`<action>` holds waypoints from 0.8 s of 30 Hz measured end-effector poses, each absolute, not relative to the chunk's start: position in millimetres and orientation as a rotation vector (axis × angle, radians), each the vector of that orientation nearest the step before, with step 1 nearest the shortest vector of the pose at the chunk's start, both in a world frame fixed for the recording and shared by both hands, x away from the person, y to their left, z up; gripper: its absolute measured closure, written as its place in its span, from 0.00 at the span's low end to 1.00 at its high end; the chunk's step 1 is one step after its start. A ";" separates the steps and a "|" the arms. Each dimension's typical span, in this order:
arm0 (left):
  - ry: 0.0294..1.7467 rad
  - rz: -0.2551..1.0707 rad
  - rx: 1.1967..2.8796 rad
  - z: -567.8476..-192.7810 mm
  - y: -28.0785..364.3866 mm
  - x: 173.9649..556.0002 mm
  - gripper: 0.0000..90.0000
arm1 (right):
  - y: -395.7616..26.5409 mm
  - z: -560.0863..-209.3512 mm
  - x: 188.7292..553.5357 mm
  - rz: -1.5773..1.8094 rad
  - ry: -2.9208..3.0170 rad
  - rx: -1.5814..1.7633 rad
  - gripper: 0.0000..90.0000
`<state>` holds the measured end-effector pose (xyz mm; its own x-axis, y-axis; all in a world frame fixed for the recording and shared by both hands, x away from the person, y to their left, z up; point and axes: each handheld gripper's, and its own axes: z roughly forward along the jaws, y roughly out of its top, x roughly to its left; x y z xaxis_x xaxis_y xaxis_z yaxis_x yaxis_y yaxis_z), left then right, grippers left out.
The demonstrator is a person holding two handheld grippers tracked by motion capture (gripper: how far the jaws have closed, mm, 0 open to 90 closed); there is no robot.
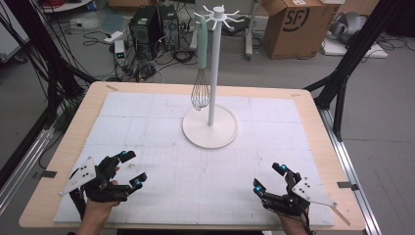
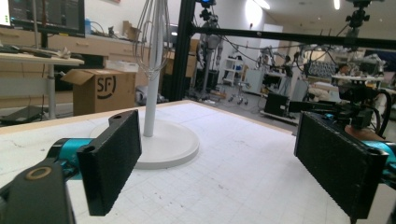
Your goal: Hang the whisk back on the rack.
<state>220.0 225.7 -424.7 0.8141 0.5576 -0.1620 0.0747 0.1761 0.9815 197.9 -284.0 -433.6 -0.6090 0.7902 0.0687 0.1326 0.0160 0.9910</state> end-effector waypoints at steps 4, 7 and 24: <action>0.585 0.391 1.363 -429.5 226.7 214.5 0.15 | -282.8 -433.2 199.4 1.645 1.774 0.937 0.16; 0.614 0.415 1.344 -430.5 231.7 211.7 0.15 | -282.0 -433.2 200.7 1.657 1.775 0.941 0.16; 0.648 0.475 1.377 -449.5 230.6 205.0 0.15 | -286.4 -436.9 203.3 1.652 1.774 0.990 0.16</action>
<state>205.0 230.6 -449.5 0.7401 0.6571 -0.1435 0.0620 0.1458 0.9874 203.3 -286.4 -436.9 -0.5991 0.7935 0.1064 0.1626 -0.0095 0.9866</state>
